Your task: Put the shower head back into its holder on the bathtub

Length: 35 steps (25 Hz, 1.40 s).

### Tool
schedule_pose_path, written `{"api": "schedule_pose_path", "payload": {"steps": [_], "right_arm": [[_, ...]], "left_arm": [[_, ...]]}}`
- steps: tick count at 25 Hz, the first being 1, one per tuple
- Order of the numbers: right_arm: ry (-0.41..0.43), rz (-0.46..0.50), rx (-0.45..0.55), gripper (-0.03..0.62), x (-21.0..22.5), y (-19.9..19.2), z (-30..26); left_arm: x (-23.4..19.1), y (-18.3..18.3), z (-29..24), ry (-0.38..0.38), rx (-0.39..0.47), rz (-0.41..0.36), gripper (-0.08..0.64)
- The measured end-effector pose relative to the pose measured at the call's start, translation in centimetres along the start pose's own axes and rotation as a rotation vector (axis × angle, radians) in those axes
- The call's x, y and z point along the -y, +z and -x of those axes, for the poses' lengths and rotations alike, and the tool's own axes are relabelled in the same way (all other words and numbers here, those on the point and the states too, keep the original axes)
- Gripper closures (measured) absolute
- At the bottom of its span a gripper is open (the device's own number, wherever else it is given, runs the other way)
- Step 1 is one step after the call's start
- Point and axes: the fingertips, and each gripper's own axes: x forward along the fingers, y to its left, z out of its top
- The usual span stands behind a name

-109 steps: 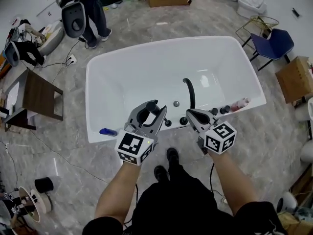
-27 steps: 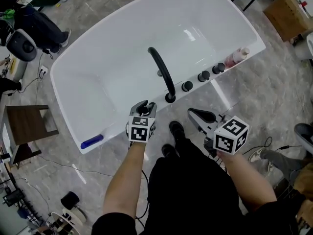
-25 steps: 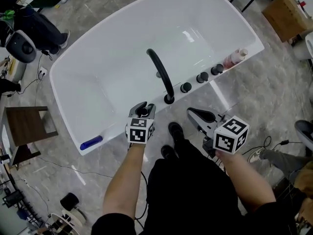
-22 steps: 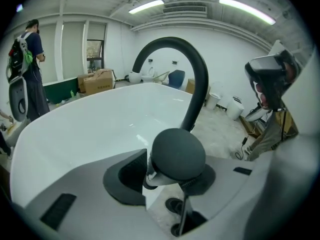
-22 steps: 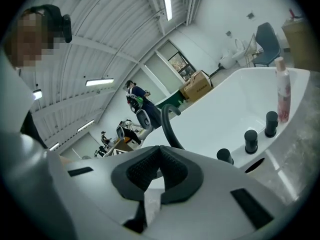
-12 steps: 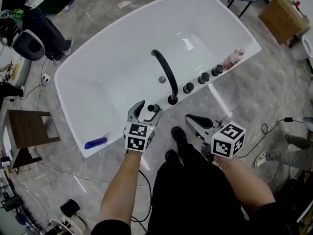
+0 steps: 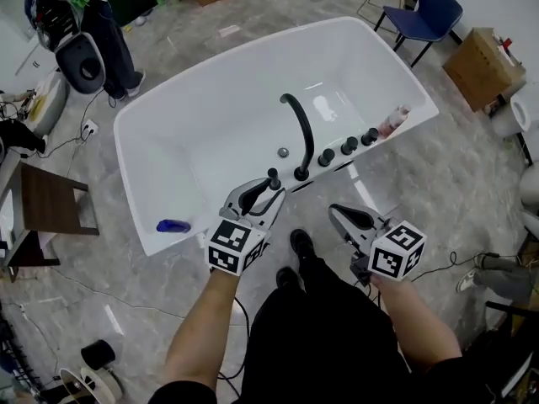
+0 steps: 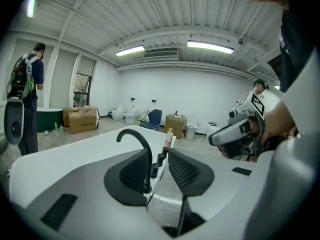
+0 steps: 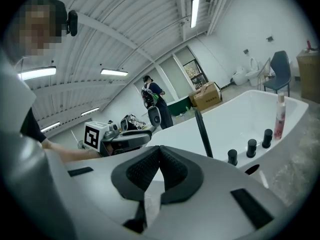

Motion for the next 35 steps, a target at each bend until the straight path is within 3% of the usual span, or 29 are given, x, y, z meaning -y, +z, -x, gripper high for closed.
{"api": "schedule_pose_path", "payload": {"steps": [4, 11, 15, 19, 24, 28, 32, 35], "right_arm": [[0.030, 0.069, 0.040, 0.577, -2.0, 1.7, 1.6], [0.070, 0.123, 0.138, 0.577, -5.2, 6.2, 2.4], [0.115, 0.132, 0.155, 0.577, -5.7, 6.7, 2.1], [0.145, 0.159, 0.172, 0.578, -7.3, 8.4, 0.9], [0.158, 0.309, 0.158, 0.578, -7.7, 12.8, 2.5], [0.104, 0.412, 0.223, 0.578, -6.8, 15.9, 4.2], [0.087, 0.473, 0.246, 0.580, -5.9, 17.5, 4.8], [0.094, 0.443, 0.276, 0.580, -5.1, 18.3, 5.2]], "left_arm": [[1.4, 3.7, 2.6, 0.011, 0.064, -0.047, 0.471], [2.5, 8.5, 9.0, 0.061, 0.201, 0.063, 0.546], [4.7, 9.1, 11.4, 0.066, 0.191, -0.033, 0.546], [3.9, 10.1, 13.7, 0.094, 0.217, -0.038, 0.546], [3.3, 10.7, 11.0, 0.173, 0.240, 0.069, 0.546], [1.7, 11.1, 9.5, 0.319, 0.248, 0.162, 0.546], [0.4, 13.6, 9.3, 0.439, 0.249, 0.048, 0.546], [0.3, 15.1, 9.3, 0.437, 0.265, -0.031, 0.546]]}}
